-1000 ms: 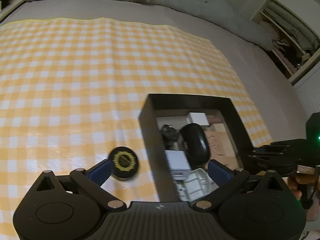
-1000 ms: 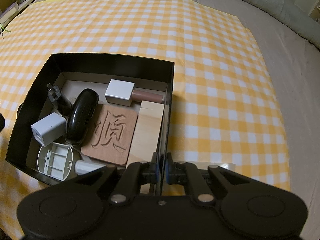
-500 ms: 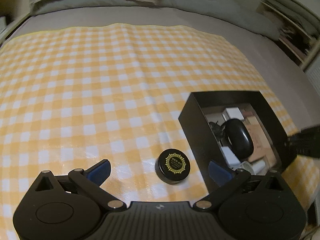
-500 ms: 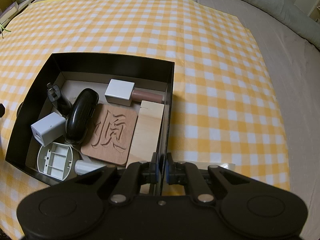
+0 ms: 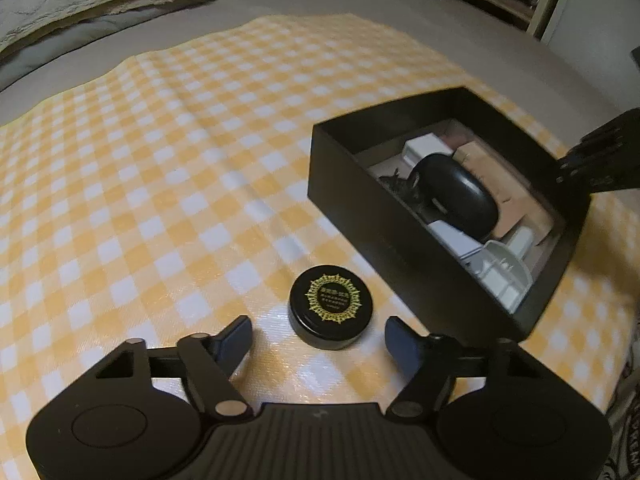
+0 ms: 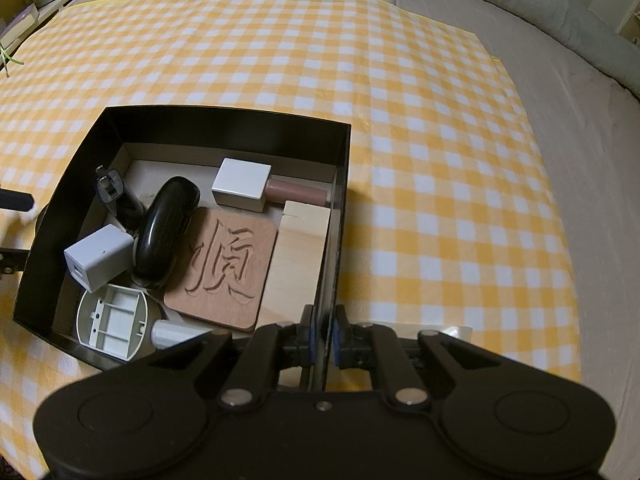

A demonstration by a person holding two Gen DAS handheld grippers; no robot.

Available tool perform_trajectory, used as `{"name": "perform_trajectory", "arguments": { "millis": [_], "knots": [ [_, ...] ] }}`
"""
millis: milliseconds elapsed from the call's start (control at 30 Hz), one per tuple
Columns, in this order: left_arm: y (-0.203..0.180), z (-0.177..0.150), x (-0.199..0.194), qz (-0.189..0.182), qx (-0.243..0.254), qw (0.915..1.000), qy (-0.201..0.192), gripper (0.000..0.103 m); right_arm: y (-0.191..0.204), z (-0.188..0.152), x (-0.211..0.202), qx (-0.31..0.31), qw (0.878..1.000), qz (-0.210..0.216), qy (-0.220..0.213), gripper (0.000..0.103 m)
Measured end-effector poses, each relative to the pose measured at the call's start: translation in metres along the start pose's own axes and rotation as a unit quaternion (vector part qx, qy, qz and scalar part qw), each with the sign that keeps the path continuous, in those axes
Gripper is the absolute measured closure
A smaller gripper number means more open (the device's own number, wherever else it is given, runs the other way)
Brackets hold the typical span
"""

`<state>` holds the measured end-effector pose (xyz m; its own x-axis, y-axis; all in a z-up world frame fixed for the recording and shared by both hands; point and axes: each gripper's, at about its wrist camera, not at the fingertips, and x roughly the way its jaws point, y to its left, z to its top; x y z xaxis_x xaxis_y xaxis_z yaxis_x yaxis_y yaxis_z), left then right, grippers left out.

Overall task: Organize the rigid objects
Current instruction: 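Move the left tool to the round black tin and grasp it, then carry the round black tin into the box and release it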

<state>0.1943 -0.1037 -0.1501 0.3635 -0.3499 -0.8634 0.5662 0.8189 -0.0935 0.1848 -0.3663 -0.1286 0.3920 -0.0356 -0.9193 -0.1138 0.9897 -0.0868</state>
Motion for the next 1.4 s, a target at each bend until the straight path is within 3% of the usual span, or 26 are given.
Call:
{"name": "perform_trajectory", "arguments": {
  "millis": [133,333,400,467,733,1000,1200,1400],
  "knots": [
    [0.0,0.003,0.01,0.004,0.005,0.9999,0.01,0.038,0.0,0.0,0.0,0.001,1.0,0.002,0.001,0.093],
    [-0.005,0.005,0.018,0.005,0.025,0.9996,-0.008,0.04,0.0,0.001,0.001,0.002,1.0,0.001,0.001,0.093],
    [-0.006,0.005,0.023,0.009,0.034,0.9993,-0.014,0.052,0.0,0.001,0.001,0.002,1.0,0.001,0.002,0.093],
    [-0.008,0.006,0.024,0.014,0.046,0.9987,-0.018,0.052,0.0,0.001,0.002,0.002,1.0,0.001,0.002,0.093],
    [0.0,0.01,0.012,0.016,0.01,0.9997,-0.017,0.052,0.001,0.001,0.002,0.0,1.0,-0.001,0.002,0.093],
    [0.003,0.034,-0.026,-0.005,-0.053,0.9964,-0.066,0.052,0.003,0.002,0.003,0.0,1.0,-0.005,0.004,0.093],
    [-0.017,0.061,-0.037,-0.038,-0.061,0.9924,-0.1,0.052,0.003,0.002,0.003,-0.001,1.0,-0.005,0.004,0.093],
    [-0.039,0.086,-0.02,-0.048,-0.055,0.9923,-0.1,0.052,0.002,0.002,0.002,0.001,1.0,-0.001,0.003,0.094]
  ]
}}
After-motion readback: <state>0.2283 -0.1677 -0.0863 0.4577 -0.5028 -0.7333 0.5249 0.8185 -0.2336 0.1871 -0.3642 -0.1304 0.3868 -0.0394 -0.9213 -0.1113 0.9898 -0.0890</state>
